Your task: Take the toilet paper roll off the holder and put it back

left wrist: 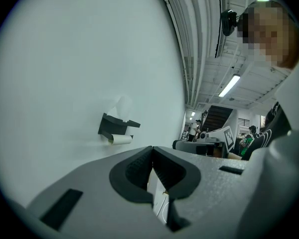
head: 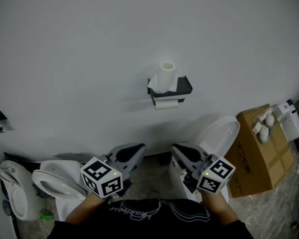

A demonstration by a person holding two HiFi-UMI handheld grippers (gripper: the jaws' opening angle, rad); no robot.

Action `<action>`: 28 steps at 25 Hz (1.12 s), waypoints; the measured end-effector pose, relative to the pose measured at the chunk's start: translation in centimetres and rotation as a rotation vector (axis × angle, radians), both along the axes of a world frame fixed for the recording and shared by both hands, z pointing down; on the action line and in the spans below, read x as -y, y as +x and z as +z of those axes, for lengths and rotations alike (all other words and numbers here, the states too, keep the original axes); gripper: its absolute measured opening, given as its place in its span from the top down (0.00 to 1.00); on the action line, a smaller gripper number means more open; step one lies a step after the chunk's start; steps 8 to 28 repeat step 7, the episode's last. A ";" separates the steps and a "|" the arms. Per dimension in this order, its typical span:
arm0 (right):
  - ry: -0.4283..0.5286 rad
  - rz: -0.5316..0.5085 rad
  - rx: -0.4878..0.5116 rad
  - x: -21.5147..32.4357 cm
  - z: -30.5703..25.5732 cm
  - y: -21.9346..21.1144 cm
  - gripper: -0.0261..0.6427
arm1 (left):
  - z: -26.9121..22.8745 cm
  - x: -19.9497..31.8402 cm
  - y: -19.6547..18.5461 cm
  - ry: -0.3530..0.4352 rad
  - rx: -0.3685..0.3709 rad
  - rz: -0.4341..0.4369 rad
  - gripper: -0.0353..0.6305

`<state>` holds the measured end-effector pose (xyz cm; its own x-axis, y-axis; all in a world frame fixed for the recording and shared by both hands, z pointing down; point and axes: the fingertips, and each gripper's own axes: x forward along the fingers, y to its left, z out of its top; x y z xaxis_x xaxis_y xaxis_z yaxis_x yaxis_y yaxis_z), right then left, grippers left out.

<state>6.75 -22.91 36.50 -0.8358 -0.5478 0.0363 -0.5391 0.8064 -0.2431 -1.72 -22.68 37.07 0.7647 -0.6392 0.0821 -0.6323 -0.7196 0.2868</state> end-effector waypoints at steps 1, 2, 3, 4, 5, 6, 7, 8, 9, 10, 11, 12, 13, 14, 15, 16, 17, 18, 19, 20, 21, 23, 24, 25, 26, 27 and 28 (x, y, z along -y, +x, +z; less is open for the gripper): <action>0.000 0.000 0.001 0.0 0.0 0.0 0.96 | 0.0 -0.1 0.0 0.000 0.001 0.001 0.94; 0.001 -0.001 0.002 -0.1 0.0 -0.1 0.96 | 0.0 -0.1 0.0 0.000 0.001 0.002 0.94; 0.001 -0.002 0.003 -0.1 0.0 -0.1 0.96 | 0.0 -0.2 -0.1 0.000 0.001 0.003 0.94; 0.001 -0.004 0.003 -0.1 0.0 -0.2 0.96 | 0.0 -0.2 -0.1 0.000 0.002 0.005 0.94; 0.001 -0.006 0.004 -0.1 0.1 -0.4 0.96 | 0.0 -0.2 -0.1 0.001 0.003 0.006 0.94; 0.001 -0.008 0.005 0.0 0.1 -0.5 0.96 | 0.0 -0.2 -0.2 0.002 0.005 0.008 0.94; 0.001 -0.009 0.006 0.0 0.1 -0.7 0.96 | 0.0 -0.2 -0.2 0.002 0.007 0.010 0.94; 0.001 -0.009 0.006 0.0 0.1 -0.7 0.96 | 0.0 -0.2 -0.2 0.002 0.007 0.010 0.94; 0.001 -0.009 0.006 0.0 0.1 -0.7 0.96 | 0.0 -0.2 -0.2 0.002 0.007 0.010 0.94; 0.001 -0.009 0.006 0.0 0.1 -0.7 0.96 | 0.0 -0.2 -0.2 0.002 0.007 0.010 0.94; 0.001 -0.009 0.006 0.0 0.1 -0.7 0.96 | 0.0 -0.2 -0.2 0.002 0.007 0.010 0.94; 0.001 -0.009 0.006 0.0 0.1 -0.7 0.96 | 0.0 -0.2 -0.2 0.002 0.007 0.010 0.94; 0.001 -0.009 0.006 0.0 0.1 -0.7 0.96 | 0.0 -0.2 -0.2 0.002 0.007 0.010 0.94; 0.001 -0.009 0.006 0.0 0.1 -0.7 0.96 | 0.0 -0.2 -0.2 0.002 0.007 0.010 0.94; 0.001 -0.009 0.006 0.0 0.1 -0.7 0.96 | 0.0 -0.2 -0.2 0.002 0.007 0.010 0.94; 0.001 -0.009 0.006 0.0 0.1 -0.7 0.96 | 0.0 -0.2 -0.2 0.002 0.007 0.010 0.94; 0.001 -0.009 0.006 0.0 0.1 -0.7 0.96 | 0.0 -0.2 -0.2 0.002 0.007 0.010 0.94; 0.001 -0.009 0.006 0.0 0.1 -0.7 0.96 | 0.0 -0.2 -0.2 0.002 0.007 0.010 0.94; 0.001 -0.009 0.006 0.0 0.1 -0.7 0.96 | 0.0 -0.2 -0.2 0.002 0.007 0.010 0.94; 0.001 -0.009 0.006 0.0 0.1 -0.7 0.96 | 0.0 -0.2 -0.2 0.002 0.007 0.010 0.94; 0.001 -0.009 0.006 0.0 0.1 -0.7 0.96 | 0.0 -0.2 -0.2 0.002 0.007 0.010 0.94; 0.001 -0.009 0.006 0.0 0.1 -0.7 0.96 | 0.0 -0.2 -0.2 0.002 0.007 0.010 0.94; 0.001 -0.009 0.006 0.0 0.1 -0.7 0.96 | 0.0 -0.2 -0.2 0.002 0.007 0.010 0.94; 0.001 -0.009 0.006 0.0 0.1 -0.7 0.96 | 0.0 -0.2 -0.2 0.002 0.007 0.010 0.94; 0.001 -0.009 0.006 0.0 0.1 -0.7 0.96 | 0.0 -0.2 -0.2 0.002 0.007 0.010 0.94; 0.001 -0.009 0.006 0.0 0.1 -0.7 0.96 | 0.0 -0.2 -0.2 0.002 0.007 0.010 0.94; 0.001 -0.009 0.006 0.0 0.1 -0.7 0.96 | 0.0 -0.2 -0.2 0.002 0.007 0.010 0.94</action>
